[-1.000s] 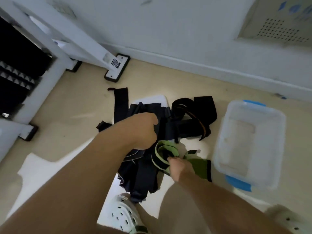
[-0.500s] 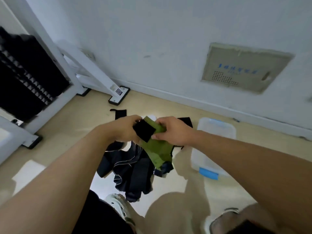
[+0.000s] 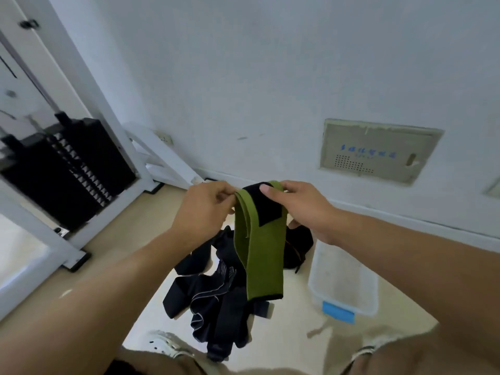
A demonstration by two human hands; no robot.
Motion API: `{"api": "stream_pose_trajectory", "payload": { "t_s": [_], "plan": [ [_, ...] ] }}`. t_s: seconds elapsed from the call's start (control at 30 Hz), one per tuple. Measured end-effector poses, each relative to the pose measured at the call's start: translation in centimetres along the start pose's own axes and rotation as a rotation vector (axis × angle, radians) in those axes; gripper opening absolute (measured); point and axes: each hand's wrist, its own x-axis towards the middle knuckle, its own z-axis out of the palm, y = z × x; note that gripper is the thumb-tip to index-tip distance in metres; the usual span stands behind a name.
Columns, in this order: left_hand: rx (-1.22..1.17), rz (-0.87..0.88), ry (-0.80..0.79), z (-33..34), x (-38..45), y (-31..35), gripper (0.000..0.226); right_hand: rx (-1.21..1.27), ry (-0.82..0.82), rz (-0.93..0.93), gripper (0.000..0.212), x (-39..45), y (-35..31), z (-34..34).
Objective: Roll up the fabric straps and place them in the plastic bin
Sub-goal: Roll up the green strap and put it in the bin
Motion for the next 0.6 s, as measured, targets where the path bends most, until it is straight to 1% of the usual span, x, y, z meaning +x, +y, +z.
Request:
{"api": "stream_pose_trajectory", "payload": {
  "t_s": [0.1, 0.17, 0.2, 0.23, 0.27, 0.3, 0.33, 0.37, 0.4, 0.43, 0.47, 0.5, 0.53, 0.6],
  "plan": [
    [0.191, 0.19, 0.057, 1.3, -0.2, -2.2, 0.013, 0.079, 0.054, 0.08, 0.034, 1.3, 1.8, 0.2],
    [0.249, 0.24, 0.058, 2.3, 0.1, -3.6, 0.014, 0.127, 0.041, 0.172, 0.042, 2.3, 2.8, 0.4],
    [0.222, 0.229, 0.041, 2.7, 0.5, -4.0, 0.015, 0.142, 0.027, 0.224, 0.045, 2.8, 3.1, 0.5],
    [0.154, 0.179, 0.022, 3.2, 0.8, -4.1, 0.018, 0.149, 0.012, 0.267, 0.046, 3.4, 3.4, 0.7],
    [0.049, 0.077, 0.003, 3.8, 1.1, -4.0, 0.021, 0.163, 0.0, 0.294, 0.043, 4.0, 3.6, 0.9],
    [-0.092, -0.085, -0.014, 4.3, 1.3, -3.8, 0.022, 0.192, -0.007, 0.298, 0.038, 4.4, 3.7, 1.0],
    [-0.267, -0.297, -0.045, 4.7, 1.5, -3.6, 0.019, 0.24, -0.015, 0.289, 0.033, 4.7, 3.6, 1.1],
    [-0.454, -0.53, -0.112, 5.1, 1.6, -3.6, 0.015, 0.305, -0.031, 0.269, 0.03, 5.0, 3.5, 1.0],
    [-0.641, -0.735, -0.202, 5.2, 1.7, -3.7, 0.02, 0.373, -0.063, 0.244, 0.029, 5.2, 3.4, 1.0],
    [-0.807, -0.875, -0.284, 5.0, 1.8, -3.9, 0.03, 0.425, -0.116, 0.215, 0.03, 5.3, 3.2, 0.9],
    [-0.95, -0.953, -0.335, 4.8, 2.0, -4.1, 0.04, 0.451, -0.188, 0.189, 0.031, 5.2, 2.9, 0.7],
    [-1.079, -0.983, -0.34, 4.5, 2.4, -4.4, 0.047, 0.447, -0.264, 0.168, 0.033, 5.2, 2.9, 0.5],
    [-1.183, -0.97, -0.304, 4.2, 3.0, -4.5, 0.05, 0.408, -0.337, 0.151, 0.034, 5.2, 2.9, 0.2],
    [-1.29, -0.87, -0.171, 3.3, 4.2, -4.3, 0.039, 0.23, -0.438, 0.144, 0.034, 5.2, 3.3, -0.5]
  ]
}}
